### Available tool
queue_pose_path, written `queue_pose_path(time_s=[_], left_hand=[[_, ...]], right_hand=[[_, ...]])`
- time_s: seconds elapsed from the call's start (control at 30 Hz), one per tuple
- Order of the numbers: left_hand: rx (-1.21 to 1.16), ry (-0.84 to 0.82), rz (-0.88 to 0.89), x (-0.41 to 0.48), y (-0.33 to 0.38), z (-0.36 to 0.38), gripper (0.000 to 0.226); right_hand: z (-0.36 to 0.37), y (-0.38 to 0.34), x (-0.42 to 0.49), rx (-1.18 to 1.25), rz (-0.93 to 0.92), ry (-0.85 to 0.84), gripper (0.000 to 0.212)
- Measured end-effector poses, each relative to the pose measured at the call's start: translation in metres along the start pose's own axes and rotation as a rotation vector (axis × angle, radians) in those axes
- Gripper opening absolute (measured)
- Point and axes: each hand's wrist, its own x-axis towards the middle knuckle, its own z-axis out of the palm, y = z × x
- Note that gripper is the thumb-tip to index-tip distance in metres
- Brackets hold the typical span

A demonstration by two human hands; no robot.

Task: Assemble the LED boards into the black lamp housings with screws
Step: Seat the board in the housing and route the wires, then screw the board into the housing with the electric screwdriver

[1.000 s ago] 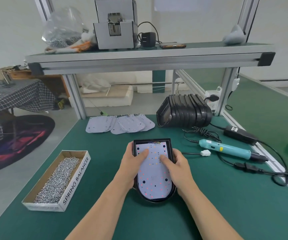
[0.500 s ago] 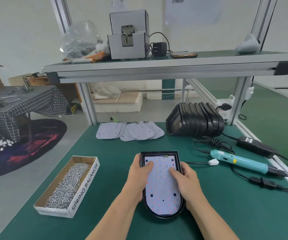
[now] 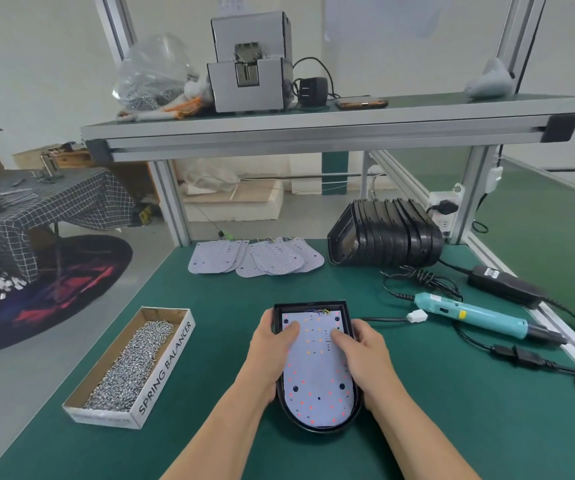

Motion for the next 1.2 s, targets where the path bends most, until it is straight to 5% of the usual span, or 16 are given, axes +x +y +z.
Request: queue_pose_path(time_s=[0.13, 0.33, 0.43, 0.5, 0.6, 0.63, 0.73, 0.9, 1.2], left_hand=[[-0.017, -0.111, -0.02, 0.0, -0.006, -0.006, 0.05], [0.005, -0.083, -0.017, 0.009, -0.013, -0.009, 0.042], [0.003, -0.078, -0.008, 0.009, -0.013, -0.008, 0.045], [0.005, -0.071, -0.013, 0.01, -0.013, -0.009, 0.042], [0.033, -0.068, -0.018, 0.012, -0.014, -0.009, 0.039], [0.039, -0.071, -0.025, 0.012, -0.013, -0.009, 0.039], [0.048, -0.084, -0.042, 0.012, -0.013, -0.006, 0.041], [0.06, -0.091, -0.079, 0.015, -0.01, -0.005, 0.042], [0.109, -0.098, -0.113, 0.01, -0.005, 0.001, 0.035]], right_hand=[[0.001, 0.001, 0.0, -0.005, 0.005, 0.02, 0.017], [0.003, -0.001, -0.003, -0.061, 0.021, 0.023, 0.021], [-0.011, -0.01, -0.002, -0.256, -0.038, -0.022, 0.049], [-0.041, -0.022, 0.007, -0.391, -0.124, 0.071, 0.055], [-0.119, -0.038, 0.039, -0.572, -0.263, 0.382, 0.024], [-0.146, -0.043, 0.051, -0.711, -0.229, 0.425, 0.037], [-0.203, -0.051, 0.077, -1.127, 0.062, 0.308, 0.065], [-0.217, -0.042, 0.086, -1.522, 0.12, -0.016, 0.05], [-0.217, -0.047, 0.077, -1.472, 0.022, -0.018, 0.069]])
